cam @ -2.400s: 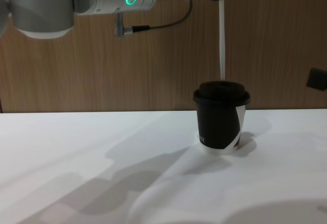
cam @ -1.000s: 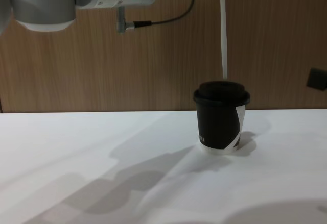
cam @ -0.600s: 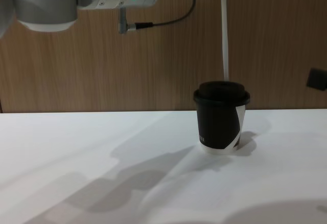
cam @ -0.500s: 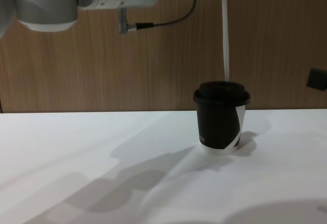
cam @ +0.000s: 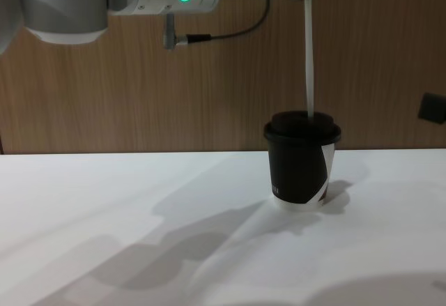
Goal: Pick up the straw with one hand, pass it to the other hand, and insert it into the cup.
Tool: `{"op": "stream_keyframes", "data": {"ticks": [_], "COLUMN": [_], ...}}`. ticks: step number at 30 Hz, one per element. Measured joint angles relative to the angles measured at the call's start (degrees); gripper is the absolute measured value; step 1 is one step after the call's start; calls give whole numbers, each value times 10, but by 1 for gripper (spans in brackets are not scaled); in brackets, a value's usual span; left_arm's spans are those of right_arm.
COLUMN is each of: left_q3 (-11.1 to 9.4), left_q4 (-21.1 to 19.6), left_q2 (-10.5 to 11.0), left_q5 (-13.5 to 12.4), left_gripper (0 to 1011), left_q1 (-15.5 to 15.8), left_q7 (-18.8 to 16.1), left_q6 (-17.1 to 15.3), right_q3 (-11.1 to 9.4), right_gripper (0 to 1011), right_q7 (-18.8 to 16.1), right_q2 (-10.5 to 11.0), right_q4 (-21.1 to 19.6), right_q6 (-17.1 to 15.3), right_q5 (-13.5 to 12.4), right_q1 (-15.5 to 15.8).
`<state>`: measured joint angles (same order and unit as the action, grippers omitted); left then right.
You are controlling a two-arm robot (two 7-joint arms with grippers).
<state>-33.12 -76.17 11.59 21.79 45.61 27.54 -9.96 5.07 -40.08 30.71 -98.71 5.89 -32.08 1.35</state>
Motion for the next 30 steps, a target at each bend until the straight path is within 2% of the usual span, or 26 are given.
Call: {"op": "stream_keyframes", "data": {"ticks": [15, 30], "left_q3": [-2, 1], "left_q4": [1, 26], "left_q2": [-1, -13], "left_q5": [-11, -12], "left_gripper": [15, 16], "left_q1": [0, -2], "left_q7": [-5, -2], "left_q6": [-3, 4], "right_q3": [0, 0], "right_gripper": [1001, 1001], "right_q7": [0, 0], "right_q2": [0, 0], "right_q4": [0, 0], "right_q6": [0, 0], "right_q5": [0, 0], "right_q1": [0, 0]}}
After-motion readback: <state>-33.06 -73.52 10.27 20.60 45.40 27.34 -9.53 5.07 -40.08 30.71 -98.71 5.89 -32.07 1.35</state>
